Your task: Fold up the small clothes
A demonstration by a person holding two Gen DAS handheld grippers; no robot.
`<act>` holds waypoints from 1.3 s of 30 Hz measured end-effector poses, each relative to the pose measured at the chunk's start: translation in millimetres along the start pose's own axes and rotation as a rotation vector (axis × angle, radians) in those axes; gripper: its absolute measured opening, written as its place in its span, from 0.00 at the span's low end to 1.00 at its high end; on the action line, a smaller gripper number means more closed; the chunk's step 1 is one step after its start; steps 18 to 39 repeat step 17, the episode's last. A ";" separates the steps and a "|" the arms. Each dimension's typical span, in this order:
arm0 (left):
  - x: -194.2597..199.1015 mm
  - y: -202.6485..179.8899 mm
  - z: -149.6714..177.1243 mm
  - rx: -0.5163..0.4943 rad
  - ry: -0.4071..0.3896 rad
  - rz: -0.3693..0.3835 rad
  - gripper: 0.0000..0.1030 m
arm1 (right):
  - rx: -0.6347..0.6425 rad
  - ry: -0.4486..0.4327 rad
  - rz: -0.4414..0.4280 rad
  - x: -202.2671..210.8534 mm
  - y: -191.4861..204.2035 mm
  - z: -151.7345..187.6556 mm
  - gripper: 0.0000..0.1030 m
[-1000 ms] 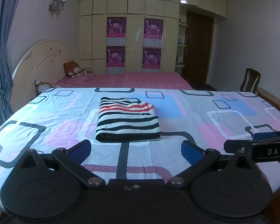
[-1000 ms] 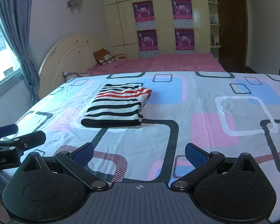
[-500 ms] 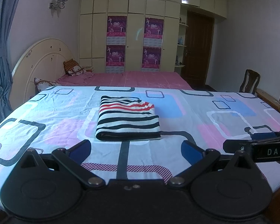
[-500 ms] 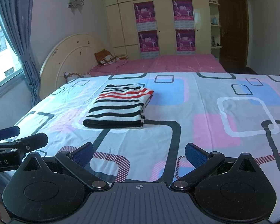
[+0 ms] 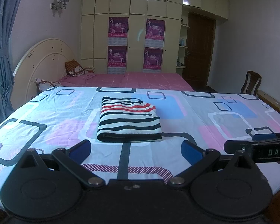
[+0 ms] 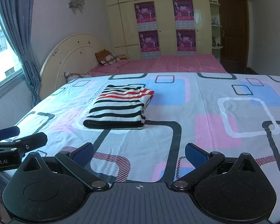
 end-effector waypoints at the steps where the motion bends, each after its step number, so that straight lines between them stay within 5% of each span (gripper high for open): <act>1: -0.2 -0.4 -0.4 0.001 0.000 0.000 1.00 | 0.000 0.000 0.001 0.3 0.3 0.0 1.00; 39: -2.1 -9.7 0.6 -0.015 -0.001 -0.006 0.96 | -0.001 0.002 0.001 -2.5 -3.4 -0.9 1.00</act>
Point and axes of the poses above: each gripper's, at about its wrist camera, not at the fingertips, and x roughly against the way its jaws point, y to its left, z to its underside, the point moved 1 cm from there along -x, roughly the way its jaws point, and after that the axes turned 10 degrees about z, right-handed, at the moved point
